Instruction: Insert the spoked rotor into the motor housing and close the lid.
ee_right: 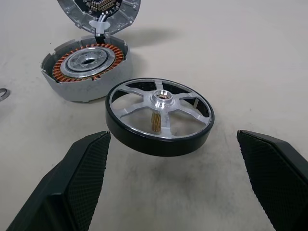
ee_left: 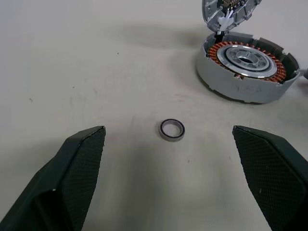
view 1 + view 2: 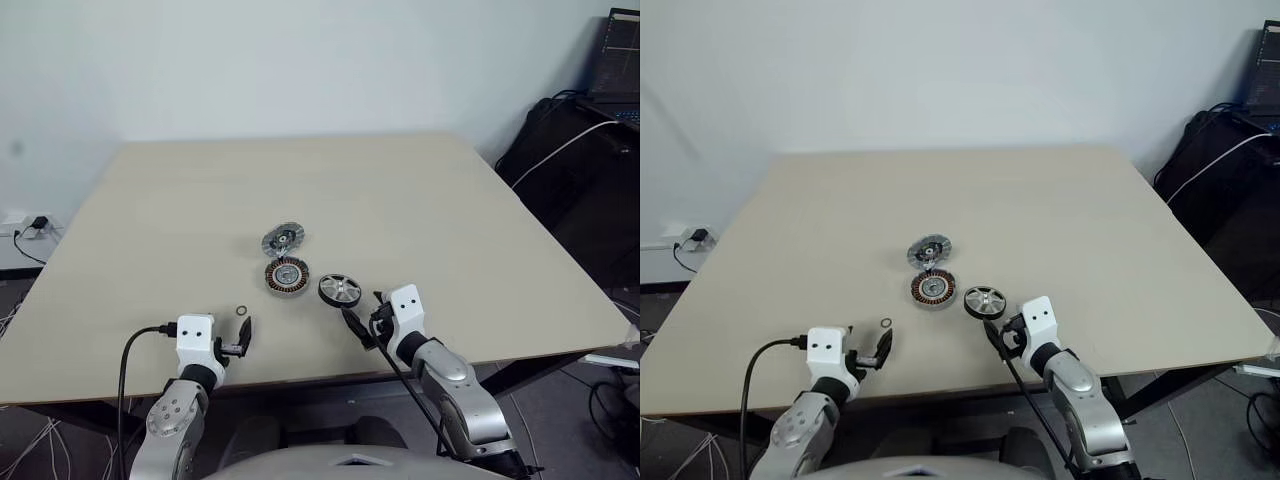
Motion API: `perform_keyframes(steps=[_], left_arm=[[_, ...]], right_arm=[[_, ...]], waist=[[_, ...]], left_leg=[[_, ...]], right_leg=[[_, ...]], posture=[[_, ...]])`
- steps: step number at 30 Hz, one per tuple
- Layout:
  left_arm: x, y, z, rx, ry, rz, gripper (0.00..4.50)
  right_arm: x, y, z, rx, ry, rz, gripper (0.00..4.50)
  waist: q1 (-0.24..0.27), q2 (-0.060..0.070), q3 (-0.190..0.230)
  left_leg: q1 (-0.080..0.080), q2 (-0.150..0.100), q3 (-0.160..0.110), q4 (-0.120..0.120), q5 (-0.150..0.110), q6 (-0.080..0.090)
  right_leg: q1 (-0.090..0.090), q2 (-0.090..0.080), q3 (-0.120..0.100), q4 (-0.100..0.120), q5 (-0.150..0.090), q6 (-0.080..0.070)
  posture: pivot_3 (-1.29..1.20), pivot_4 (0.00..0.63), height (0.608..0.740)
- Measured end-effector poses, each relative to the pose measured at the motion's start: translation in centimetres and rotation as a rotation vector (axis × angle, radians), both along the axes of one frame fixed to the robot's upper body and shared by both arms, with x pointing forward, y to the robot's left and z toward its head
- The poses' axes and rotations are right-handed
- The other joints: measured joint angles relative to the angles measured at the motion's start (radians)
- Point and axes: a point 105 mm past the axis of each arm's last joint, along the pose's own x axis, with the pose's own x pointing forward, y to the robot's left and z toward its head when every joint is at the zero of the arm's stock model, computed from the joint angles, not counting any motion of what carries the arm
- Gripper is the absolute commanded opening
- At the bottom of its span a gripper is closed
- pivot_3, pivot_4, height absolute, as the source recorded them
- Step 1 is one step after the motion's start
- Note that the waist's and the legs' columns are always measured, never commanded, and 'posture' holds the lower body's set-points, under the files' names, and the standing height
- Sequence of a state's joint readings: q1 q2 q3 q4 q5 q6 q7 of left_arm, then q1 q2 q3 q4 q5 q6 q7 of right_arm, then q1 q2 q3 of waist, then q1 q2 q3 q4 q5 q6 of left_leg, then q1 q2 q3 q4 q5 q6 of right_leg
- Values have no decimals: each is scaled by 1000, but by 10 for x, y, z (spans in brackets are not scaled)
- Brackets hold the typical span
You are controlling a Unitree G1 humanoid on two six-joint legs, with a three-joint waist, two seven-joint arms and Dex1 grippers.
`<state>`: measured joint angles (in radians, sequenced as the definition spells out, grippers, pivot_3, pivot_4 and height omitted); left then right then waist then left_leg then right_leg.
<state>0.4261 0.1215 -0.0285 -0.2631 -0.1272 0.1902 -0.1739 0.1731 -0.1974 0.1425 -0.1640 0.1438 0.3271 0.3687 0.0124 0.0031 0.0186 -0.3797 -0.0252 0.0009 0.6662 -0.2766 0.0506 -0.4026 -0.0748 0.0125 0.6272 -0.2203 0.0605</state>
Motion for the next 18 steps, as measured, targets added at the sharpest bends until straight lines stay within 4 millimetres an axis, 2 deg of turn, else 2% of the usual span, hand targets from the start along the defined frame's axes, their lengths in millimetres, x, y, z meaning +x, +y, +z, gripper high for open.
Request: perform_keyframes(steps=[18], left_arm=[[5, 4, 1, 61, 4, 4, 4464]], right_arm=[[1, 1, 0, 5, -11, 0, 4500]], waist=[[0, 0, 0]], left_leg=[[0, 0, 0, 0, 0, 0]], right_leg=[[0, 0, 0, 0, 0, 0]], posture=[[0, 0, 740]])
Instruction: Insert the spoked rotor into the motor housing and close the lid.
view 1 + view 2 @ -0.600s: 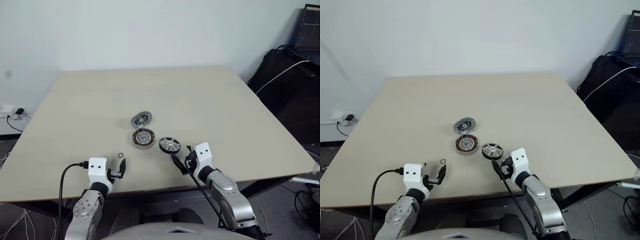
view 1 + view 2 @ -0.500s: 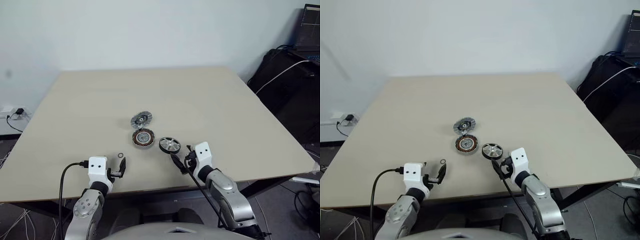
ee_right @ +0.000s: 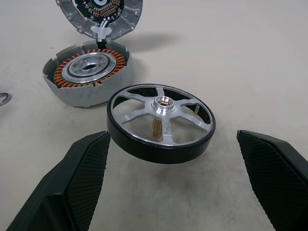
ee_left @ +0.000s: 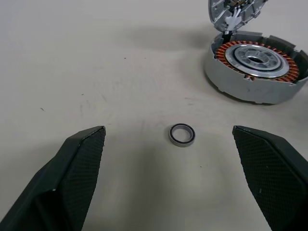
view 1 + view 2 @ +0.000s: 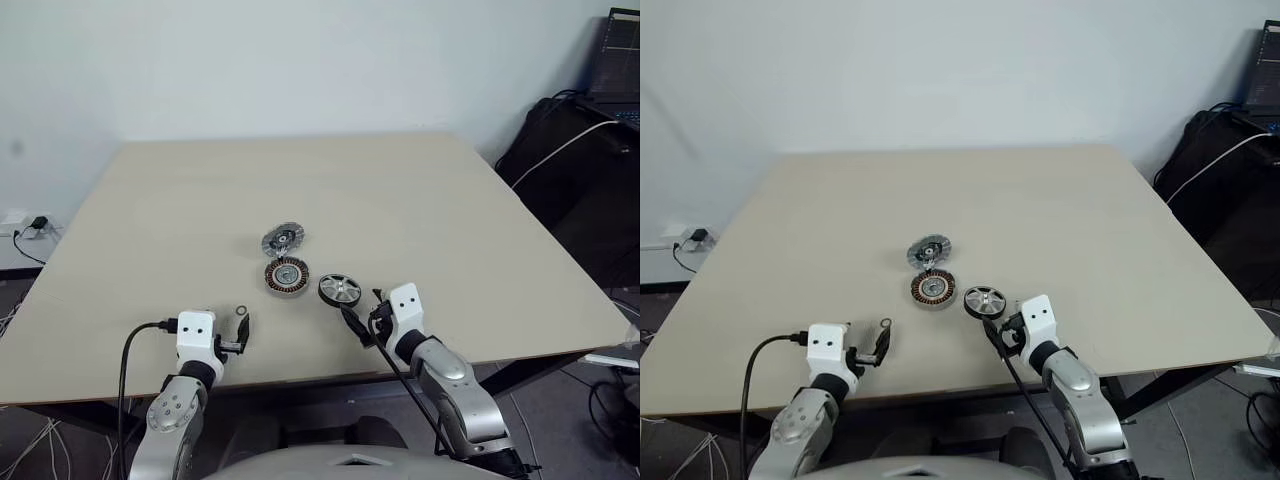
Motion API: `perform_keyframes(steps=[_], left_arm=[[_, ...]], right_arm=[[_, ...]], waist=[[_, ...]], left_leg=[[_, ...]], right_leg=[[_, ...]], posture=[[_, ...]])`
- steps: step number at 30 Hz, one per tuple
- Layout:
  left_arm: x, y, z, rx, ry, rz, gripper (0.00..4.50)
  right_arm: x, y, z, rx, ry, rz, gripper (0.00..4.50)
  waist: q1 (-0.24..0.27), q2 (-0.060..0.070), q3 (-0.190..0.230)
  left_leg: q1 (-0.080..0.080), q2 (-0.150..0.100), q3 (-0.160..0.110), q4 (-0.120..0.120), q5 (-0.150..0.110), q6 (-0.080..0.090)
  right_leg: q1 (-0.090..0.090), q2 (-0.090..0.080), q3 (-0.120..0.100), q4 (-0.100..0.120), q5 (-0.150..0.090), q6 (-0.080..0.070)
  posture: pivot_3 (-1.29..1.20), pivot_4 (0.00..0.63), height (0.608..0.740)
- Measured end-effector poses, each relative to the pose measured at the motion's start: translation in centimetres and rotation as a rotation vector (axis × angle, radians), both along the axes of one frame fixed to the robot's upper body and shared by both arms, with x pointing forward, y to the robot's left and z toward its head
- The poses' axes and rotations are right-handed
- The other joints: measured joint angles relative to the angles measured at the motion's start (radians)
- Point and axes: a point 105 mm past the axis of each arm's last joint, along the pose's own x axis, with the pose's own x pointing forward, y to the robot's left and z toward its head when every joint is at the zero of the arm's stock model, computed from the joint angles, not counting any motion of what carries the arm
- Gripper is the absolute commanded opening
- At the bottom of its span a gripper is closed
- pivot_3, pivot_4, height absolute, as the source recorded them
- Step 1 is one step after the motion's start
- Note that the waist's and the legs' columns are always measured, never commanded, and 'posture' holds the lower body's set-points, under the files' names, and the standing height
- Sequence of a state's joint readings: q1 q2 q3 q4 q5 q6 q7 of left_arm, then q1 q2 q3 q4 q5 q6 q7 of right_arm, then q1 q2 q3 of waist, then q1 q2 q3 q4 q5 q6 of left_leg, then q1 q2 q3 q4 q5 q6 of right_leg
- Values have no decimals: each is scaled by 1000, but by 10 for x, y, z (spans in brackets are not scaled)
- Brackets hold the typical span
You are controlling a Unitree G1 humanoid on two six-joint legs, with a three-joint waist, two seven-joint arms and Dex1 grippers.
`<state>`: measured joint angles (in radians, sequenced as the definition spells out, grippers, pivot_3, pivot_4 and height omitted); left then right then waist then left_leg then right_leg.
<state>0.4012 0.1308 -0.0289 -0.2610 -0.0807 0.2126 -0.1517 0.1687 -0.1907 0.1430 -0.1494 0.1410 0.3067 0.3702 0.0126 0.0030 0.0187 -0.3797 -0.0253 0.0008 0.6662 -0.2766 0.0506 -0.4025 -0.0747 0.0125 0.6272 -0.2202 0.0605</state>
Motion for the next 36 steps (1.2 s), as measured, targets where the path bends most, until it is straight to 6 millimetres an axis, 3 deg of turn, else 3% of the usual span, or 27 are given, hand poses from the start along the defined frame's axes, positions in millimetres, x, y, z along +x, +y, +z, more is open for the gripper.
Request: perform_keyframes(steps=[13, 19, 22, 32, 36], left_arm=[[42, -16, -14, 8, 51, -105, 4464], [43, -19, -27, 29, 124, -148, 4464], [43, -19, -29, 34, 141, -146, 3900], [29, -10, -31, 34, 176, -110, 677], [24, -10, -30, 36, 184, -106, 675]], right_arm=[[1, 4, 0, 6, -10, -1, 4500], [0, 2, -1, 0, -6, -12, 4500], [0, 2, -1, 0, -7, -18, 4500], [-2, 2, -3, 0, 0, -24, 4500], [-2, 2, -3, 0, -1, -25, 4500]], waist=[[1, -1, 0], [0, -1, -1], [0, 1, -2], [1, 3, -5], [-1, 4, -6]], left_leg=[[0, 0, 0, 0, 3, 5], [0, 0, 0, 0, 3, 5], [0, 0, 0, 0, 2, 4], [1, -1, 0, -1, 0, 0], [1, -1, 0, -1, 0, 0]], right_leg=[[0, 5, 0, 0, 2, -3], [0, 5, 0, 0, 3, -4], [0, 1, 1, 0, 3, -4], [0, -1, 1, 0, 2, -3], [0, -1, 1, 0, 2, -2]], posture=[[0, 0, 740], [0, 0, 740], [0, 0, 740], [0, 0, 740], [0, 0, 740]])
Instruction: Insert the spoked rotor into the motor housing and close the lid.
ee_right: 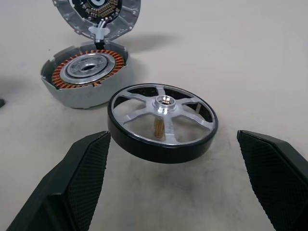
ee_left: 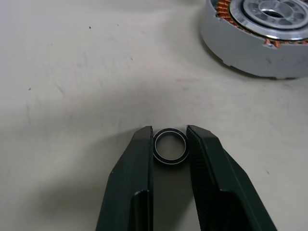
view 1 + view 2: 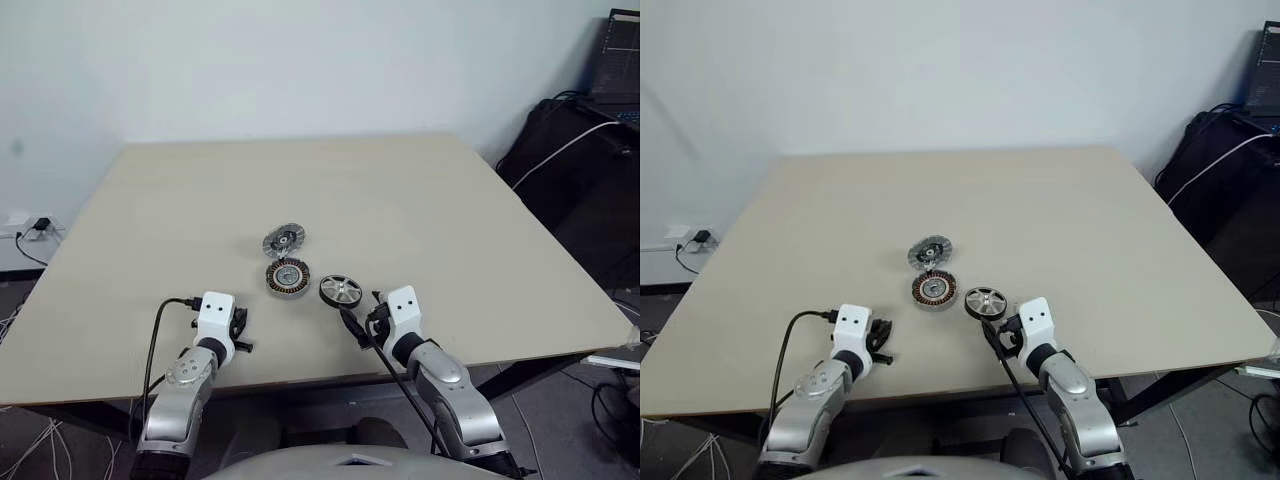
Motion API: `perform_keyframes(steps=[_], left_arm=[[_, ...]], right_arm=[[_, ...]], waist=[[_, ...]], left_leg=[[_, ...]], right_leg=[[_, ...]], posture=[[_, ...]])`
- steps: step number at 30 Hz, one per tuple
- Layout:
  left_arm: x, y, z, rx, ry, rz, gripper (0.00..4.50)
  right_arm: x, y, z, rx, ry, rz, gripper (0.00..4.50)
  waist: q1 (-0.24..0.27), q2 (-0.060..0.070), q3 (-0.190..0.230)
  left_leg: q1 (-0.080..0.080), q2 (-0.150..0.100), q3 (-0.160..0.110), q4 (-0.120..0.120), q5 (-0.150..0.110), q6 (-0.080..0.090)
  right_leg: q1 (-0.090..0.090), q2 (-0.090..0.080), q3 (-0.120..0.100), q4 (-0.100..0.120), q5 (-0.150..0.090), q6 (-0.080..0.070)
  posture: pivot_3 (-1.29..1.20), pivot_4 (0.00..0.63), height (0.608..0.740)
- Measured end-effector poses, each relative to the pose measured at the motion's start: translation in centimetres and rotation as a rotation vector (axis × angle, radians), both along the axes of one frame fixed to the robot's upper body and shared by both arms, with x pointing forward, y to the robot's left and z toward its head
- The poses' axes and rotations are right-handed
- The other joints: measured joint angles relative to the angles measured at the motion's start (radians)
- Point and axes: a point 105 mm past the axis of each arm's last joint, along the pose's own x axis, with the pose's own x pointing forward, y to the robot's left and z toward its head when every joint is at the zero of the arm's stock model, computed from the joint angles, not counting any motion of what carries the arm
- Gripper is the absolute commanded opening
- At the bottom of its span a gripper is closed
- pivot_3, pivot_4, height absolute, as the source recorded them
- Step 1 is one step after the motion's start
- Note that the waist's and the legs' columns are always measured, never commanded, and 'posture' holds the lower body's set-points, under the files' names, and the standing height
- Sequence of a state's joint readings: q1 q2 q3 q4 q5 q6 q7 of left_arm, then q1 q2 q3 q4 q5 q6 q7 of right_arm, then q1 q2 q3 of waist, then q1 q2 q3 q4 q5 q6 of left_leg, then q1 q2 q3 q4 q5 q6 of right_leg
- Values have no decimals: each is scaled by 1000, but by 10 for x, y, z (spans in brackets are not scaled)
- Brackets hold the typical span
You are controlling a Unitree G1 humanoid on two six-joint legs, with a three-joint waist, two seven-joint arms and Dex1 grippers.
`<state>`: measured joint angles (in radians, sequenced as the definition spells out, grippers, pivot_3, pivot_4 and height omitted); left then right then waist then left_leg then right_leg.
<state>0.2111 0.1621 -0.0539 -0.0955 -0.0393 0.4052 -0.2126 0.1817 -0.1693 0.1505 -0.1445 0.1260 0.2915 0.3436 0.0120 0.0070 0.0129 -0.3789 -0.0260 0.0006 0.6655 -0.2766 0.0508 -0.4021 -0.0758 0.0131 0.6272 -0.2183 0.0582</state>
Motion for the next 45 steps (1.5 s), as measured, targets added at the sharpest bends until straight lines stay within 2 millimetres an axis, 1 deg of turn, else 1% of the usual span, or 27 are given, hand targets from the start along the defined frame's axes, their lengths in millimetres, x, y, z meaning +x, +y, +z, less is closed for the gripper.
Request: perform_keyframes(steps=[5, 8, 11, 14, 16, 17, 22, 28, 32, 41, 43, 44, 45], left_arm=[[-6, -1, 5, -6, -11, 6, 675], [-5, -4, 8, -35, -23, 17, 675], [12, -10, 24, -67, -98, 12, 675], [33, -20, 47, -92, -196, -24, 675], [42, -27, 55, -103, -227, -53, 675], [46, -30, 56, -108, -230, -67, 675], [57, -45, 50, -123, -201, -139, 675], [73, -57, 46, -123, -182, -201, 675], [78, -64, 38, -114, -154, -229, 675], [91, -75, 29, -105, -132, -247, 675], [90, -76, 27, -105, -124, -249, 1404], [90, -77, 26, -108, -119, -252, 1614], [91, -78, 25, -109, -115, -255, 1944]], right_arm=[[0, 0, 0, 0, 0, 0, 4500], [0, 1, 0, 1, 0, 0, 4500], [1, 2, 1, 4, -3, 3, 4500], [0, 6, 1, 9, -3, 11, 4500], [1, 6, 2, 13, -6, 11, 4500], [2, 7, 2, 14, -8, 11, 4500], [2, 8, 3, 17, -10, 9, 4500], [3, 8, 3, 19, -11, 0, 4500], [3, 8, 3, 19, -13, -4, 4500], [3, 8, 4, 23, -20, -9, 4500], [4, 9, 4, 24, -21, -10, 4500], [4, 8, 4, 23, -21, -11, 4500], [4, 8, 5, 23, -22, -11, 4500]], waist=[[0, -1, 1], [2, -3, 3], [6, -5, 4], [4, -5, 4], [3, -4, 3], [3, -5, 3], [3, -5, 4], [3, -5, 4], [2, -6, 4], [3, -6, 4], [3, -6, 4], [3, -6, 4], [3, -6, 4]], left_leg=[[0, 0, 0, 0, 0, 0], [0, 0, 0, 0, 0, 0], [0, 0, -1, 1, 0, 0], [0, 0, -1, 1, 0, 0], [0, 0, -1, 1, 0, 0], [0, 0, 0, 1, 3, 4], [0, -1, 0, 1, 3, 5], [0, 0, -1, 1, 3, 5], [0, 0, -1, 1, 3, 5], [0, 0, -1, 1, 3, 5], [0, 0, -1, 1, 3, 5], [0, 0, -1, 1, 3, 5], [0, 0, -1, 1, 3, 5]], right_leg=[[0, 0, 0, 0, 0, 0], [0, 0, 0, 0, -1, 2], [0, 0, -1, 0, -1, 3], [0, 0, -1, 0, -1, 2], [0, 3, -1, 0, 2, -1], [0, 6, 0, 0, 2, -2], [1, 7, 0, 0, 2, -2], [1, 8, 0, 0, 2, -1], [2, 8, 0, 0, 2, -2], [4, 8, 0, 0, 2, -2], [4, 8, 0, 0, 2, -2], [4, 8, 0, 0, 2, -2], [3, 8, 0, 0, 2, -2]], posture=[[0, 0, 740], [0, 0, 740], [0, 0, 740], [0, 0, 740], [0, 0, 740], [0, 0, 740], [0, 0, 740], [0, 0, 740], [0, 0, 740], [0, 0, 740], [0, 0, 740], [0, 0, 740], [0, 0, 740]])
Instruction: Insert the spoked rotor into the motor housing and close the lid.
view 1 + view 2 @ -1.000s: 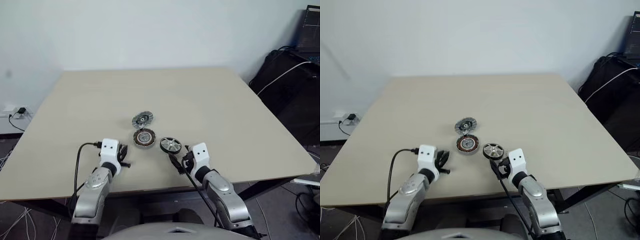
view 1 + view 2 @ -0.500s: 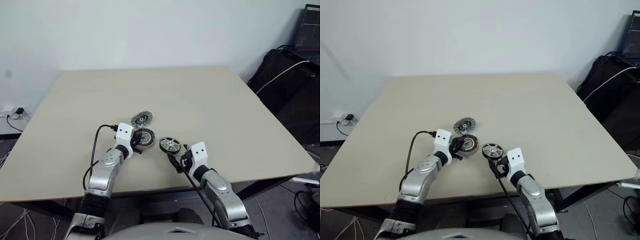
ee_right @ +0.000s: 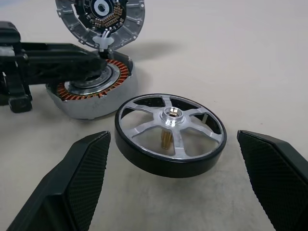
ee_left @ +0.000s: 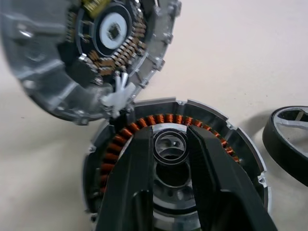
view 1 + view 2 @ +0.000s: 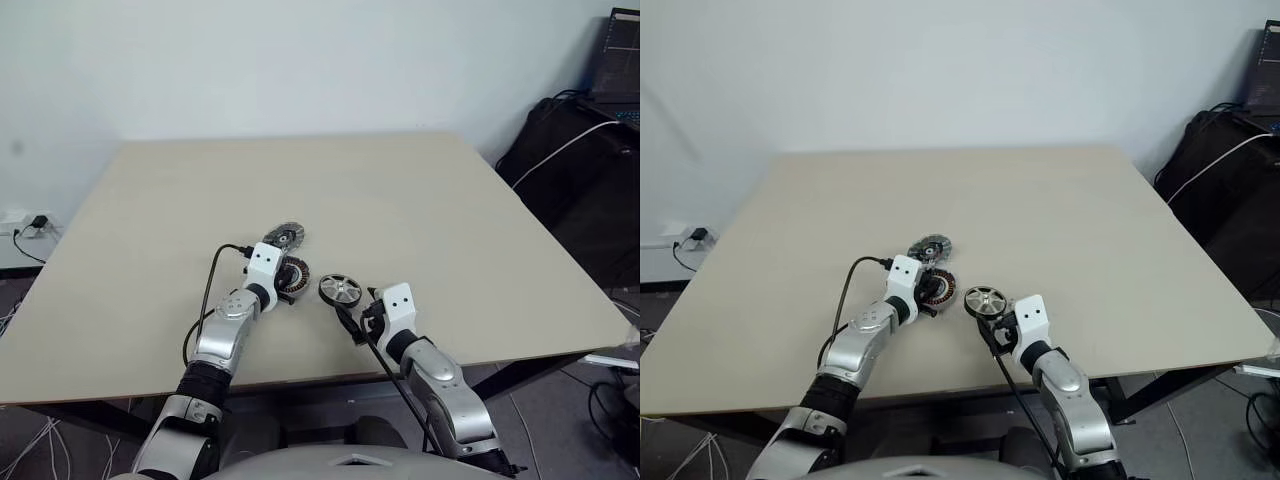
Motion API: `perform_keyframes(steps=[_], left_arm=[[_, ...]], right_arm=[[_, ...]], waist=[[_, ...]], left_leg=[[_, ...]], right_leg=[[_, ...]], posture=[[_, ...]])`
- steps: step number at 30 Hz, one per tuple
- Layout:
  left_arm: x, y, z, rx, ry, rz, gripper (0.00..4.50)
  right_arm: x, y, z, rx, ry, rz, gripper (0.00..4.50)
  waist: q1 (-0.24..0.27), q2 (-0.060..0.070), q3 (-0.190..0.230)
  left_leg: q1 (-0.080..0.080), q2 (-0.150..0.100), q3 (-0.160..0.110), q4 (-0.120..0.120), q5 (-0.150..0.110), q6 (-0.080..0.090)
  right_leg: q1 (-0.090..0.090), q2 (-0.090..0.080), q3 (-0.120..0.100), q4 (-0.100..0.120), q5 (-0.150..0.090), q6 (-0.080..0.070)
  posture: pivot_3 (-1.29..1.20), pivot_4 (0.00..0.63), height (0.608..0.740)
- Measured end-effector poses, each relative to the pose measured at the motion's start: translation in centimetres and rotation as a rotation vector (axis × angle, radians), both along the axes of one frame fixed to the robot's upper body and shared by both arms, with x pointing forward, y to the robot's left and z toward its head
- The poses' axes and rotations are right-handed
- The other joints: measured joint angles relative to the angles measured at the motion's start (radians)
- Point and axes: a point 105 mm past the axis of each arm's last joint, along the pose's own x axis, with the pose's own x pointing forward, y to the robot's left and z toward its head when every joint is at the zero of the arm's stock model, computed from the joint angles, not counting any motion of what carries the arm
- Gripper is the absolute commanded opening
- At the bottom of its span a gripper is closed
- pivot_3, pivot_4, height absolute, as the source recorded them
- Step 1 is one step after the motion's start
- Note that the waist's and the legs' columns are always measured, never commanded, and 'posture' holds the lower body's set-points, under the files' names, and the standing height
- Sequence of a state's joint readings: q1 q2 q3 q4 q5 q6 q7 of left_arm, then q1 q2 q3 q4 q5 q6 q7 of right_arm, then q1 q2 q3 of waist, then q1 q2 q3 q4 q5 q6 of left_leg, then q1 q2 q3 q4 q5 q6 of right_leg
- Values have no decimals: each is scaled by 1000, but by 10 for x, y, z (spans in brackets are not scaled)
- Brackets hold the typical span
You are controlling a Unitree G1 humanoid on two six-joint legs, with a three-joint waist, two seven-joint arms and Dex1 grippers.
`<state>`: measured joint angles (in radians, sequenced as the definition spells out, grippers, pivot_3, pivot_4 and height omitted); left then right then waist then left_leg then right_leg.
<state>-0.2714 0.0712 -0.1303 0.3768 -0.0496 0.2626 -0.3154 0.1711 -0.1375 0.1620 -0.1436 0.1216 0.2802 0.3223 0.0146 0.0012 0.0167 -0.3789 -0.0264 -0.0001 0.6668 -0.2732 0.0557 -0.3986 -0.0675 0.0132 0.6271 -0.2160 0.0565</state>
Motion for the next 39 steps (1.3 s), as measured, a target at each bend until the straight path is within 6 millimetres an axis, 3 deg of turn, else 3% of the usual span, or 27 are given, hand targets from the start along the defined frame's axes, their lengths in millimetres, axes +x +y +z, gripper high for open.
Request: perform_keyframes(steps=[7, 10, 14, 18, 24, 27, 31, 39], left_arm=[[1, 0, 0, 7, -3, -4, 4231], [0, 3, 2, 8, -21, 13, 4231], [-6, 2, 18, -42, -85, 19, 4275], [-24, 2, 41, -125, -162, 18, 3398], [-58, 20, 38, -130, -152, 65, 1438], [-71, 37, 33, -92, -158, 123, 438], [-86, 55, 26, -42, -182, 195, 438], [-109, 60, 19, -12, -208, 219, 438]], right_arm=[[0, 0, 1, 3, -9, -1, 4500], [0, 0, 1, 4, -9, -1, 4500], [1, -2, 3, 13, -11, -3, 3359], [4, 0, 10, 34, -32, 10, 2005], [12, 7, 20, 49, -37, 34, 45], [20, 15, 26, 28, -33, 50, 0], [33, 30, 30, -5, -24, 81, 0], [46, 71, 26, -53, 16, 183, 0]], waist=[[0, 0, 0], [-1, 0, 0], [-1, 0, 0], [-2, 0, 0], [-1, 1, 0], [-2, 1, 0], [-1, 1, 0], [-4, 2, 0]], left_leg=[[0, 0, 0, 0, 0, 0], [0, 0, 0, 0, 0, 0], [0, 0, 0, 0, 0, 0], [0, 0, 0, 0, 0, 0], [0, 0, 0, 0, -1, -2], [0, 0, 0, 0, -1, -2], [0, 0, 0, 0, -1, -2], [-1, 0, 0, -1, -1, -2]], right_leg=[[0, 0, 0, 0, 0, 0], [0, 0, 1, 0, 0, 0], [0, -1, 1, 0, 0, 0], [-3, -7, 1, 0, 0, -1], [-3, -8, 1, 0, 0, -1], [-3, -8, 0, 0, 0, -1], [-3, -8, 0, 0, 0, -1], [-4, -8, 0, 0, 0, -1]], posture=[[0, 0, 740], [0, 0, 740], [0, 0, 740], [0, 0, 740], [0, 0, 740], [0, 0, 740], [0, 0, 740], [0, 0, 740]])
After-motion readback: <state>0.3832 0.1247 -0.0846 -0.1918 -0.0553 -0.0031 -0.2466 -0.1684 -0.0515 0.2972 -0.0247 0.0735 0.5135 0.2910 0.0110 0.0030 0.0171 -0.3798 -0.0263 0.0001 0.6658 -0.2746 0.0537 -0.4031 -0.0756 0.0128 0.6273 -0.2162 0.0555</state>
